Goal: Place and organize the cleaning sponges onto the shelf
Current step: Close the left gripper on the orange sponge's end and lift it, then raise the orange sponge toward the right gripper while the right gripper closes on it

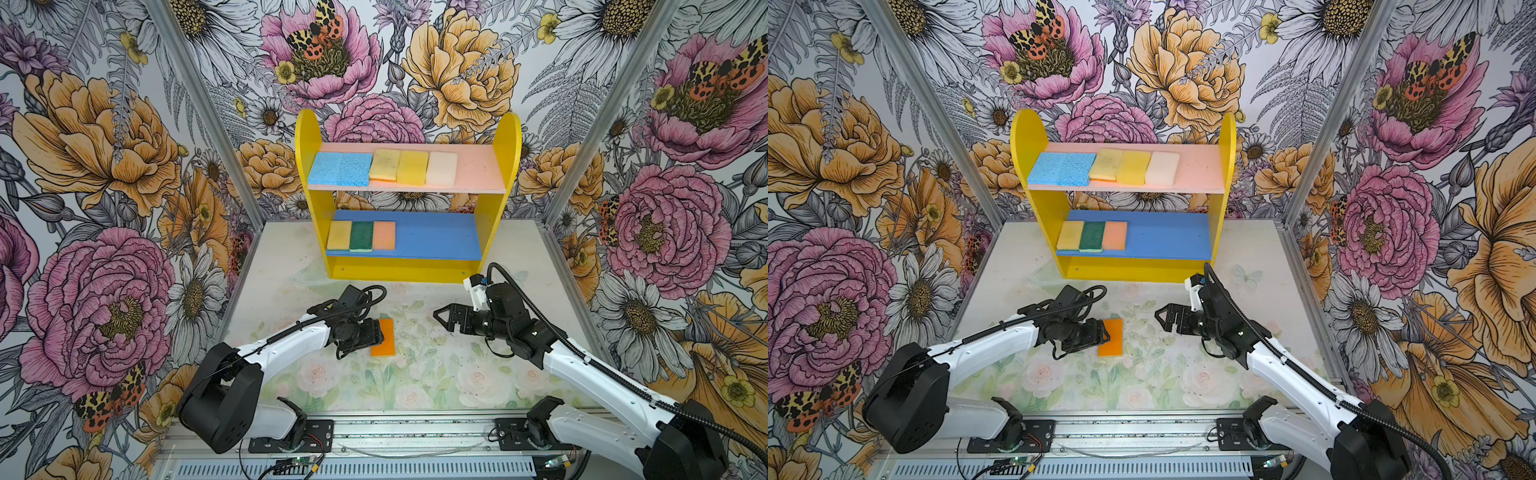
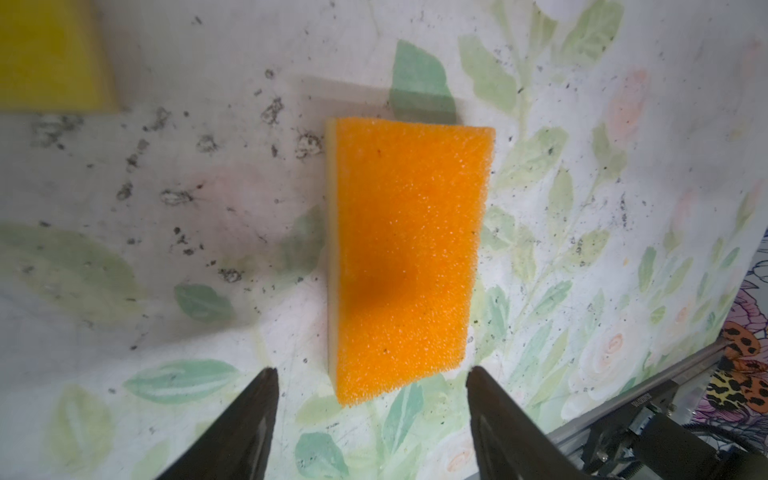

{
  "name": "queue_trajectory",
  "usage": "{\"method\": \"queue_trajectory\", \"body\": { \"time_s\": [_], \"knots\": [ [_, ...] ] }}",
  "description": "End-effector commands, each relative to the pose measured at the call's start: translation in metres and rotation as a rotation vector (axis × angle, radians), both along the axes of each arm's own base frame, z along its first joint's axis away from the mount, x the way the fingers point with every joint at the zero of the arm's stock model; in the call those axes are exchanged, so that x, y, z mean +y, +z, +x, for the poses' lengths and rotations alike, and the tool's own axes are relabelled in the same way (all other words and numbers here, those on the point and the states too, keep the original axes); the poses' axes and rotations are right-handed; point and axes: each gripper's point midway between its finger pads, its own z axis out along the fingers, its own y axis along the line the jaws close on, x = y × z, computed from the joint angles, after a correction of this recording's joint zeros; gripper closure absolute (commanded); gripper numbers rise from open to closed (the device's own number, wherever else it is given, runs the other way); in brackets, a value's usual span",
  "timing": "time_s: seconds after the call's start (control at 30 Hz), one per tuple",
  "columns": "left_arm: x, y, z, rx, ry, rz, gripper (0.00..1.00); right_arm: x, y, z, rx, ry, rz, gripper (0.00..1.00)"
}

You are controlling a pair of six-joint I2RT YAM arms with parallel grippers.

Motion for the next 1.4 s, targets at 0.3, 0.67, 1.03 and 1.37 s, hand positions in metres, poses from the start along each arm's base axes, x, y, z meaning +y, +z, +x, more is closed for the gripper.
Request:
{"method": "queue_trajectory", "body": {
  "time_s": [0.3, 0.67, 1.03, 1.37],
  "knots": [
    [-0.013, -0.022, 0.008, 0.023, -0.040, -0.038, 0.48, 0.007, 0.022, 0.012, -0.044, 0.000, 0.036, 0.01],
    [-0.013, -0.033, 0.004, 0.043, -0.041, -0.042, 0.90, 0.007, 0.023, 0.012, -0.048, 0.001, 0.036, 0.01],
    [-0.026, 0.008, 0.008, -0.025, -0.036, -0.160, 1.00, 0.014, 0.019, 0.008, -0.006, 0.038, 0.056, 0.01],
    [-0.044, 0.072, 0.008, -0.133, -0.043, -0.312, 1.00, 0.041, 0.017, 0.000, 0.046, 0.134, 0.079, 0.00]
  ]
}}
